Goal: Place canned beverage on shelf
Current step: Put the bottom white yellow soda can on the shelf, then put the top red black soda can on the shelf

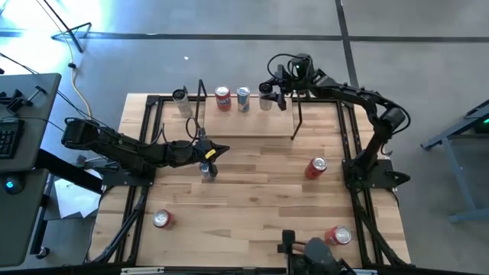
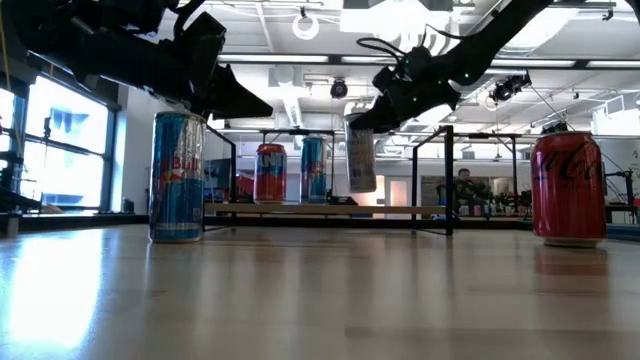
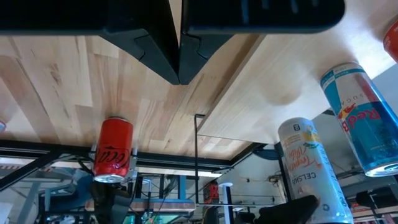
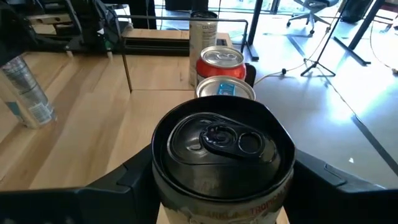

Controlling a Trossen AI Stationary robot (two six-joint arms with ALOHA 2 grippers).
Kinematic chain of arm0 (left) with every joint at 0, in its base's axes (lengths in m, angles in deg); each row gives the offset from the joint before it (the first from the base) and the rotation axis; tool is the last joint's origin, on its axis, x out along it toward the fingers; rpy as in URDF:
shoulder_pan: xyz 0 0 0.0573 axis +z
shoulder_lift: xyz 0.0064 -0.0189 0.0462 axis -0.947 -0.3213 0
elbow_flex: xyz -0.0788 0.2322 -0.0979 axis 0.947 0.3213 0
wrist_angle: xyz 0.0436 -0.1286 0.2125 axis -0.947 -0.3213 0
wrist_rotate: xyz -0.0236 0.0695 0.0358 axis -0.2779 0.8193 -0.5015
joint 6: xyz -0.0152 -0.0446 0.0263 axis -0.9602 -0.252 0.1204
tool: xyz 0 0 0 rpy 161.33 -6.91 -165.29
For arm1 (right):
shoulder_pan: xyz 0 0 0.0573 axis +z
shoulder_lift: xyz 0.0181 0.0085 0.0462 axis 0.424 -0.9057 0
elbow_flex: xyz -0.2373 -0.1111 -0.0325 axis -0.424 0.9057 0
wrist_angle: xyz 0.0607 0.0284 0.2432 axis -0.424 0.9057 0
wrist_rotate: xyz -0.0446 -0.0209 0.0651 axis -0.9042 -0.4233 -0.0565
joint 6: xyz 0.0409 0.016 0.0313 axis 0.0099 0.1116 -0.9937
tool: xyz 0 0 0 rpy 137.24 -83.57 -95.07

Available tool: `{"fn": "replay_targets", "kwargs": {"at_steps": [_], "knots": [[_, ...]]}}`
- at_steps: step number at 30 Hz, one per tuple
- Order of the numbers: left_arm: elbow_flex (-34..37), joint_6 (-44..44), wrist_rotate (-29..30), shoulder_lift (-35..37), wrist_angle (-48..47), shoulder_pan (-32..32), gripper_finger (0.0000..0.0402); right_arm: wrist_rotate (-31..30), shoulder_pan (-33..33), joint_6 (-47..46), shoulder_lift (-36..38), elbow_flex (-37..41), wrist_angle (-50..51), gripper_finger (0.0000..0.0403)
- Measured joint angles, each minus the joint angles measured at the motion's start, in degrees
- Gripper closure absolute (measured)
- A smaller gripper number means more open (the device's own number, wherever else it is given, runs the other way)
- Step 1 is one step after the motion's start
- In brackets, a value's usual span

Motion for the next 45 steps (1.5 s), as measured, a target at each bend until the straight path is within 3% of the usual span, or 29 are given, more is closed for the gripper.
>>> {"fn": "replay_targets", "kwargs": {"at_steps": [21,30,45], "knots": [[0.0,0.0,0.0,0.0,0.8,-0.7,0.0401,-0.8,0.0,-0.9,-4.0,0.2,-4.1,0.0150],[0.0,0.0,0.0,0.0,0.7,-0.7,0.0401,-9.3,1.4,-0.8,-4.0,0.2,-4.6,0.0111],[0.0,0.0,0.0,0.0,0.3,-0.7,0.0401,-10.4,1.8,-3.5,-1.9,0.2,-7.5,0.0100]]}}
